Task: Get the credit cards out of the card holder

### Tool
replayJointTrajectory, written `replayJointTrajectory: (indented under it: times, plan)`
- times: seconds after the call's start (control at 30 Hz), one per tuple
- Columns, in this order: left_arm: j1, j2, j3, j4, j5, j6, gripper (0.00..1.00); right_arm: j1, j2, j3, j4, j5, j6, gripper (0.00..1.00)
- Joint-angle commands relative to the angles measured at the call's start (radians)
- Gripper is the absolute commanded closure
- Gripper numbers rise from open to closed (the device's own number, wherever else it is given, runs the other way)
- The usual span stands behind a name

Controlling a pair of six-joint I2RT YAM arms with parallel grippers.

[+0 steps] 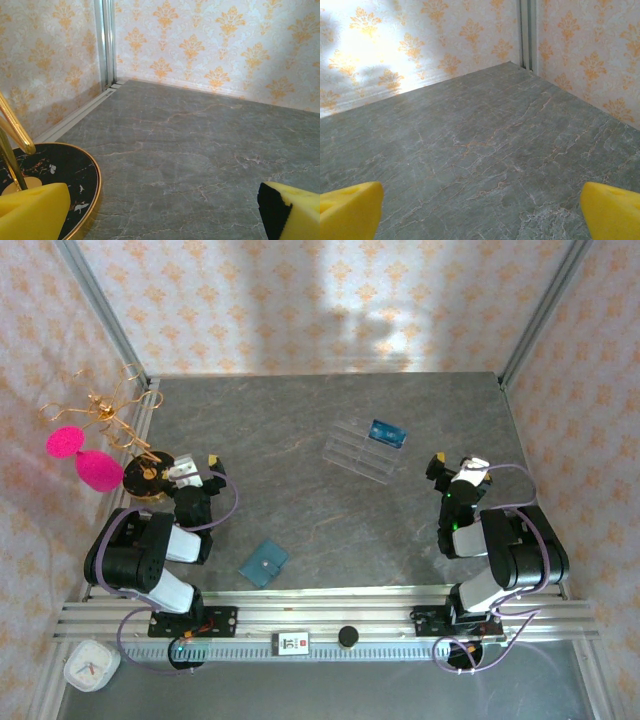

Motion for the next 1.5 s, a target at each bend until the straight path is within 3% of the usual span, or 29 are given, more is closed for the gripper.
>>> replayJointTrajectory:
  times: [0.0, 0.17, 0.33, 0.4, 0.43, 0.47, 0.5, 0.53, 0.57, 0.6, 0.67, 0.77, 0.93, 1.03, 1.13, 1.3, 1.37, 1.47]
  plan:
    - [0.012, -0.001, 0.013, 0.027, 0.02, 0.006, 0.01, -0.005, -0.015, 0.0, 0.018, -0.012, -0.003, 0.0]
    - [0.011, -0.142, 0.049, -0.162, -0.027, -0.013, 0.01, -0.004, -0.074, 0.216, -0.425, -0.04, 0.0, 0.0]
    - [0.011, -0.305, 0.071, -0.277, -0.083, -0.07, 0.01, -0.002, -0.153, 0.265, -0.573, 0.102, 0.147, 0.0]
    - [0.011, -0.37, 0.068, -0.254, -0.096, -0.143, 0.01, -0.003, -0.2, 0.256, -0.596, 0.232, 0.333, 0.0]
    - [0.011, -0.396, 0.063, -0.223, -0.109, -0.213, 0.01, -0.007, -0.218, 0.274, -0.673, 0.295, 0.516, 0.0]
    - [0.011, -0.418, 0.06, -0.195, -0.134, -0.299, 0.01, -0.015, -0.229, 0.329, -0.887, 0.346, 0.787, 0.0]
    - [0.012, -0.445, 0.061, -0.206, -0.154, -0.398, 0.01, -0.041, -0.23, 0.355, -0.957, 0.283, 0.857, 0.0]
    - [0.017, -0.488, 0.072, -0.285, -0.159, -0.514, 0.01, -0.069, -0.221, 0.356, -0.894, 0.107, 0.774, 0.0]
    - [0.02, -0.555, 0.094, -0.448, -0.161, -0.692, 0.01, -0.069, -0.214, 0.36, -0.874, 0.024, 0.757, 0.03]
    - [0.022, -0.59, 0.108, -0.511, -0.175, -0.765, 0.01, -0.067, -0.213, 0.358, -0.861, -0.015, 0.761, 0.04]
    - [0.03, -0.651, 0.125, -0.598, -0.092, -0.815, 0.01, -0.065, -0.227, 0.338, -0.819, -0.13, 0.75, 0.05]
    - [0.031, -0.675, 0.141, -0.586, 0.09, -0.771, 0.01, -0.059, -0.219, 0.401, -0.963, -0.265, 0.722, 0.08]
    - [0.029, -0.702, 0.061, -0.402, 0.263, -0.91, 0.01, 0.027, -0.181, 0.399, -0.997, -0.43, 0.646, 0.2]
    - [0.006, -0.709, 0.111, -0.528, 0.358, -0.863, 0.01, 0.056, -0.159, 0.409, -0.998, -0.47, 0.595, 0.25]
    - [-0.09, -0.699, 0.178, -0.672, 0.391, -0.773, 0.03, 0.068, -0.125, 0.434, -1.002, -0.527, 0.551, 0.36]
    - [-0.2, -0.646, 0.217, -0.744, 0.467, -0.729, 0.29, 0.08, -0.063, 0.471, -1.02, -0.534, 0.507, 0.42]
    - [-0.227, -0.633, 0.212, -0.743, 0.487, -0.713, 0.29, 0.082, -0.033, 0.492, -1.02, -0.546, 0.493, 0.42]
    - [-0.262, -0.632, 0.196, -0.747, 0.484, -0.689, 0.2, 0.088, 0.016, 0.523, -1.025, -0.555, 0.48, 0.42]
